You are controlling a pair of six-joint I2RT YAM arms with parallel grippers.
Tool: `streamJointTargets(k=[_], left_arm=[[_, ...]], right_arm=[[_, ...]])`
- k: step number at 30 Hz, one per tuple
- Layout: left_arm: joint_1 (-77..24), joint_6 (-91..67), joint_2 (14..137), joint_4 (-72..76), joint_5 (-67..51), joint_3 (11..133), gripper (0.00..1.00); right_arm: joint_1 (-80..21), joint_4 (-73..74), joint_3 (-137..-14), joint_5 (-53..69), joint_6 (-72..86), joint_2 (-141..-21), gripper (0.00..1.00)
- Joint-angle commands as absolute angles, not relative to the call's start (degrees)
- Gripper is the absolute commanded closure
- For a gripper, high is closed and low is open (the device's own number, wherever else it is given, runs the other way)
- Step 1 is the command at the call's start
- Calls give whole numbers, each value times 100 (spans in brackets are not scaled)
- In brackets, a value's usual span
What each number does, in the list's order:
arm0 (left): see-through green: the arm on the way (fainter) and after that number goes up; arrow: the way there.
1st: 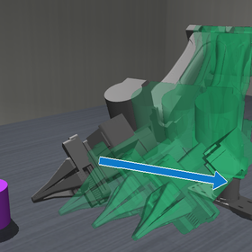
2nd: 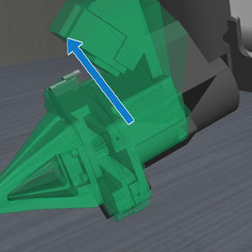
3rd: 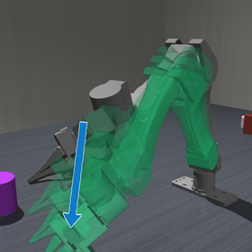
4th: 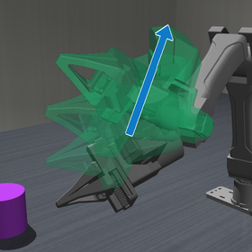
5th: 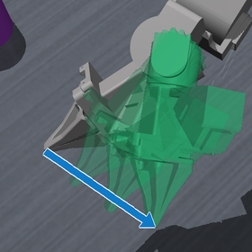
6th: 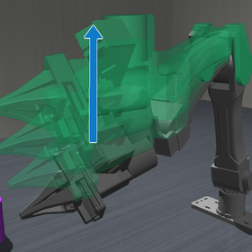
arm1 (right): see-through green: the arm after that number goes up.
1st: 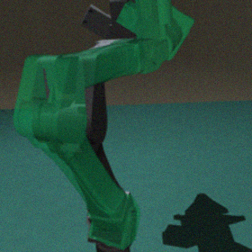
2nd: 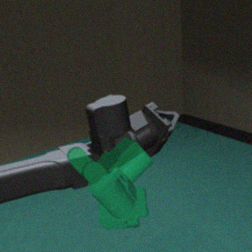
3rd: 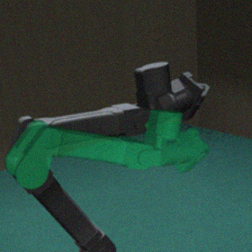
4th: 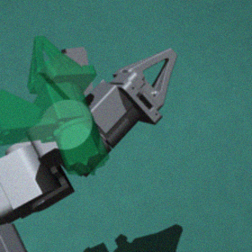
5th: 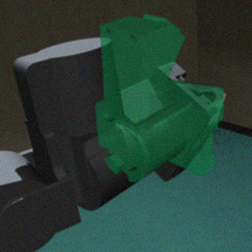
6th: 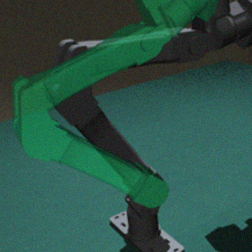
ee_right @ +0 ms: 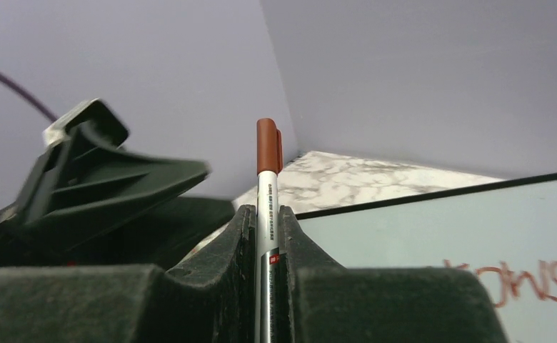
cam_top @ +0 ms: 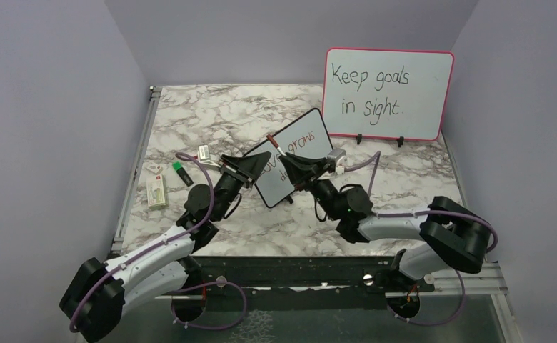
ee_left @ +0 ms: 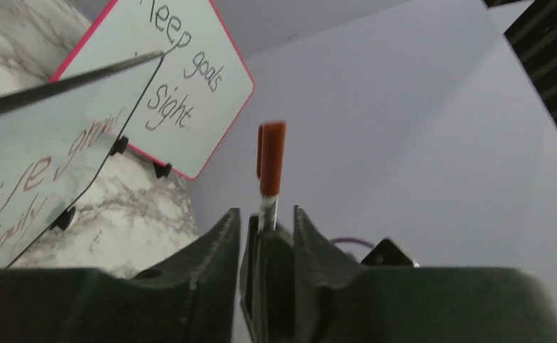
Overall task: Write a sentence on the whiteboard
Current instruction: Close the whiteboard marker at the center of the board.
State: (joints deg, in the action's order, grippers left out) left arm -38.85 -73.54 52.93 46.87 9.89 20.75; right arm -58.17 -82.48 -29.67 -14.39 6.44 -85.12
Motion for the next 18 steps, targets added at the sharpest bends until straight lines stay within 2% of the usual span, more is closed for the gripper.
streamJointTargets(k=[1, 7, 15, 18], left_arm=[[-4087, -6954, 4859, 4206, 874, 1941, 57], [-4086, -6057, 4257, 3276, 1284, 2091, 34], [-4087, -4123, 3430, 1262, 1979, 2729, 2], [-4085, -3236, 3128, 398, 2288, 3045, 1]], right_arm=[[-5678, -7266, -2850, -2002, 424, -7859, 100], [-5669, -5533, -2737, -2668, 317, -6997, 100], [-5595, -3088, -2584, -4031, 808, -6022, 99], [-5590, -2215, -2467, -4531, 1322, -5723, 100]])
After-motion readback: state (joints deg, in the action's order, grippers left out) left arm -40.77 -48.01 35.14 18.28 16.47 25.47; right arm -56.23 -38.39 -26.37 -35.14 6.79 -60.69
